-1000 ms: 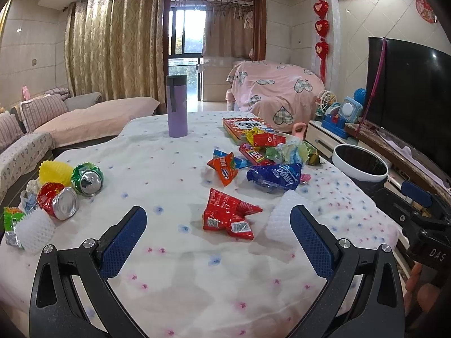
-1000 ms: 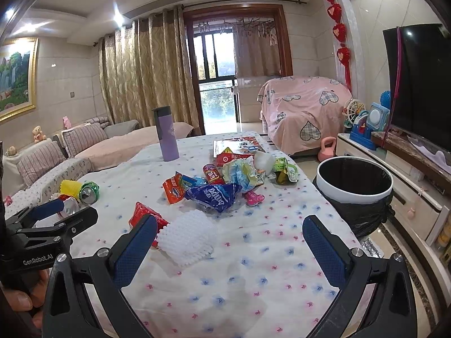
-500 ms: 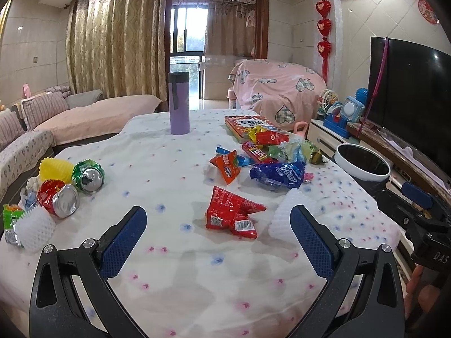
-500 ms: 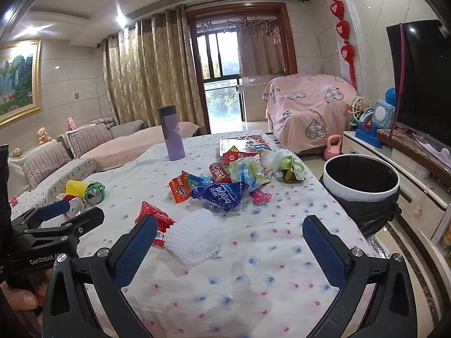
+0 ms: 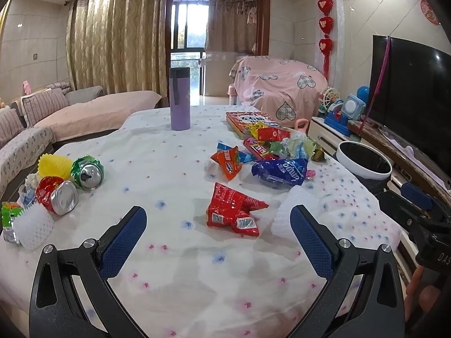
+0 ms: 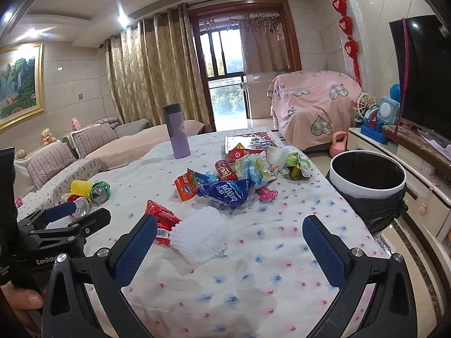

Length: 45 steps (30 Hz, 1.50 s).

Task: Collect trash
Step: 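Move both tools toward the red wrapper and white foam net sleeve, then grasp the red snack wrapper with left tool while right tool grasps the white foam sleeve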

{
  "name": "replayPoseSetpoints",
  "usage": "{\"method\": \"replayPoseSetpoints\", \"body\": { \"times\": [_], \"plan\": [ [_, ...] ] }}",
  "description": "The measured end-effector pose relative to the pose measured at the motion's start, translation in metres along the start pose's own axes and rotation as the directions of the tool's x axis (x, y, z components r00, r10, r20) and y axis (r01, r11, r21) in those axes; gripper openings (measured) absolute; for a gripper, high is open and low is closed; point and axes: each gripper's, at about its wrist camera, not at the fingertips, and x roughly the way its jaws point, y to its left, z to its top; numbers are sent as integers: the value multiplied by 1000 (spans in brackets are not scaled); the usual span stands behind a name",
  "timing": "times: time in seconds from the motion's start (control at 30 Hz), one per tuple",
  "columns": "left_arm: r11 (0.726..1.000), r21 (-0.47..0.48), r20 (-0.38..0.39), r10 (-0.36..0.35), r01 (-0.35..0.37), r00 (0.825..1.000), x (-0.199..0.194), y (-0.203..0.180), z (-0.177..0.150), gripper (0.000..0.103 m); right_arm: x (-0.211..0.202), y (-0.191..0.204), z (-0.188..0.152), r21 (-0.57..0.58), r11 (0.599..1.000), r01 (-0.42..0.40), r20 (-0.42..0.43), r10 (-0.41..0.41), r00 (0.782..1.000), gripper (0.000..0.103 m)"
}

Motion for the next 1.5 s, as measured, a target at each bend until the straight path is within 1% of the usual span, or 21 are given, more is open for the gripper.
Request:
{"method": "replayPoseSetpoints", "body": {
  "times": [0.37,0.57,0.67,0.7,0.77,0.83,1.0,1.13,1.2,1.27,1.3,1.33,1.37,1.4,1.43,1.47,1.5],
  "plan": [
    [1000,-13,-42,6,-6,999,13,7,-1,103,11,-2,-3,24,999,-47,-43,48,998,103],
    [1000,-14,-93,-2,1,996,30,10,-1,102,22,-3,-4,35,996,-81,-79,83,993,102],
    [1000,-22,-132,-10,7,991,42,13,-2,98,34,-6,-4,57,993,-104,-112,110,988,99],
    [1000,-26,-145,-14,10,989,46,14,-2,97,38,-7,-5,64,992,-106,-126,114,985,96],
    [999,-33,-175,-24,19,984,56,15,-2,94,47,-9,-5,76,990,-117,-157,128,979,93],
    [999,-38,-198,-38,31,979,65,16,-1,92,56,-9,-6,85,988,-128,-182,142,973,86],
    [997,-49,-240,-68,58,968,86,15,1,91,85,-11,-11,110,984,-143,-261,167,951,77],
    [997,-49,-274,-78,67,959,101,13,0,91,105,-14,-13,134,979,-152,-304,186,934,76],
    [996,-53,-288,-84,71,954,108,14,0,88,115,-15,-16,143,978,-154,-327,193,925,76],
    [995,-59,-309,-97,83,946,116,14,-2,75,123,-16,-19,158,974,-162,-345,208,915,73],
    [994,-63,-319,-105,89,942,119,13,-3,72,128,-18,-21,168,971,-169,-355,219,909,67],
    [992,-70,-328,-119,102,937,122,13,-4,66,131,-18,-22,178,968,-177,-365,232,902,60],
    [990,-77,-335,-137,117,932,124,12,-4,56,134,-19,-24,191,964,-185,-373,245,895,58],
    [988,-82,-341,-155,134,927,126,10,-5,53,136,-20,-25,206,959,-194,-378,261,888,48],
    [989,-71,-338,-144,127,930,125,8,-4,53,137,-20,-25,212,956,-201,-381,271,884,31],
    [990,-62,-330,-141,128,933,125,5,-4,50,138,-21,-26,216,954,-209,-382,280,881,25],
    [989,-61,-328,-147,134,933,125,3,-3,48,138,-21,-26,219,953,-211,-378,282,882,22]
  ]
}}
